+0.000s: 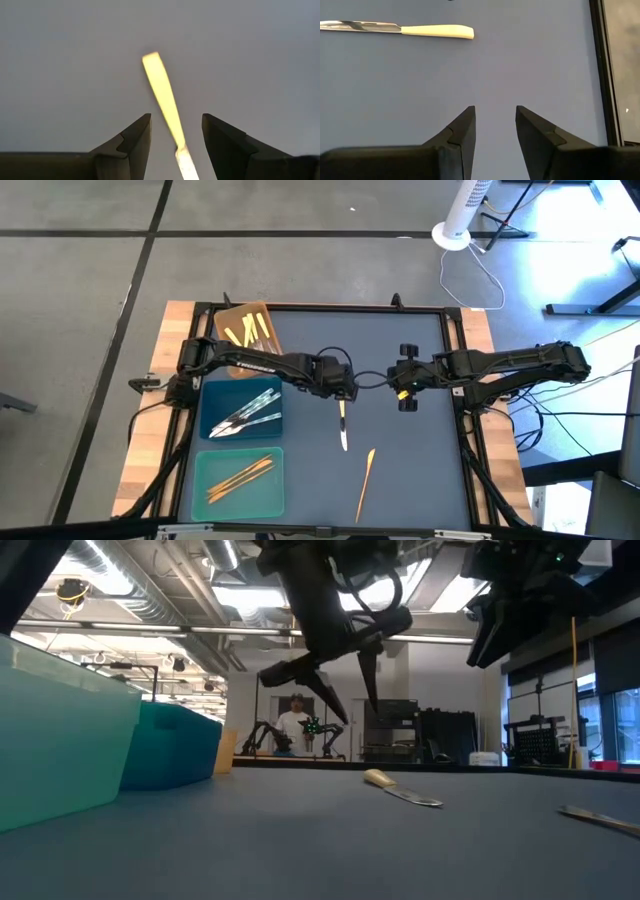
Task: Sort silverware by color (type)
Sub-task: Put the yellow knife into the orange bin
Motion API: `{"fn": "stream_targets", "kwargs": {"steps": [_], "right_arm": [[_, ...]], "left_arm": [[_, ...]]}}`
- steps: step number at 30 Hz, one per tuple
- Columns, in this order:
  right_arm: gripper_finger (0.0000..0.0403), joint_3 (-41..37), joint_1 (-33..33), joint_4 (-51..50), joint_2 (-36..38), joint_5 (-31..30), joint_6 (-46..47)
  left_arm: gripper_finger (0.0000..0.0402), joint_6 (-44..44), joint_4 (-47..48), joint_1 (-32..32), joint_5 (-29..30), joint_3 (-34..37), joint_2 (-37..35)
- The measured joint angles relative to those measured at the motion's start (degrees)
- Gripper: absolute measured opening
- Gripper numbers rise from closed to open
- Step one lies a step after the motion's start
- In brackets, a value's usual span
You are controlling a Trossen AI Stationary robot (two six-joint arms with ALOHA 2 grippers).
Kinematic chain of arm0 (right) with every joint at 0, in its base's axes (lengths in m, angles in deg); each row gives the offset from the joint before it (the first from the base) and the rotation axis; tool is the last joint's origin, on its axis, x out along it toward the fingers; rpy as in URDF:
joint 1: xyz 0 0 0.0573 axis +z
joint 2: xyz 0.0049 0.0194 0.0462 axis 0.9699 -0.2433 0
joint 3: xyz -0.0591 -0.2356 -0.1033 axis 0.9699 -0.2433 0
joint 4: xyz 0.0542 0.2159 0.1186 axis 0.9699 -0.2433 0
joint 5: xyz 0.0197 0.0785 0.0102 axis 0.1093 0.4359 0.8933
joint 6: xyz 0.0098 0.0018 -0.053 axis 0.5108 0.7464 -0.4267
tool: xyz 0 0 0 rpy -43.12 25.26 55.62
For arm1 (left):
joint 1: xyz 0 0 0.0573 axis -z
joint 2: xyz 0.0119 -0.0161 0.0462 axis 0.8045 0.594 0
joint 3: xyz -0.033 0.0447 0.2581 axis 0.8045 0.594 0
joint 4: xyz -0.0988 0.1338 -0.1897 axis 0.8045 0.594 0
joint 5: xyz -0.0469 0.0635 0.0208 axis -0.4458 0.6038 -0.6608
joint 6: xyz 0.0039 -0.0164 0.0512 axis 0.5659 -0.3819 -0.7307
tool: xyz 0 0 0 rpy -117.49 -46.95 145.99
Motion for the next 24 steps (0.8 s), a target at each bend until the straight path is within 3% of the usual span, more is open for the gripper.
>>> {"fn": "stream_targets", "kwargs": {"steps": [5, 24], "right_arm": [[0.0127, 0.0, 0.0, 0.0, 0.0, 0.0, 0.0], [0.0127, 0.0, 0.0, 0.4, 0.0, 0.4, 0.0]], "left_arm": [[0.0169, 0.0, -2.7, 0.2, 3.8, 0.0, 1.1], [0.0169, 0.2, -6.1, 0.2, 3.0, 0.0, 6.8]]}}
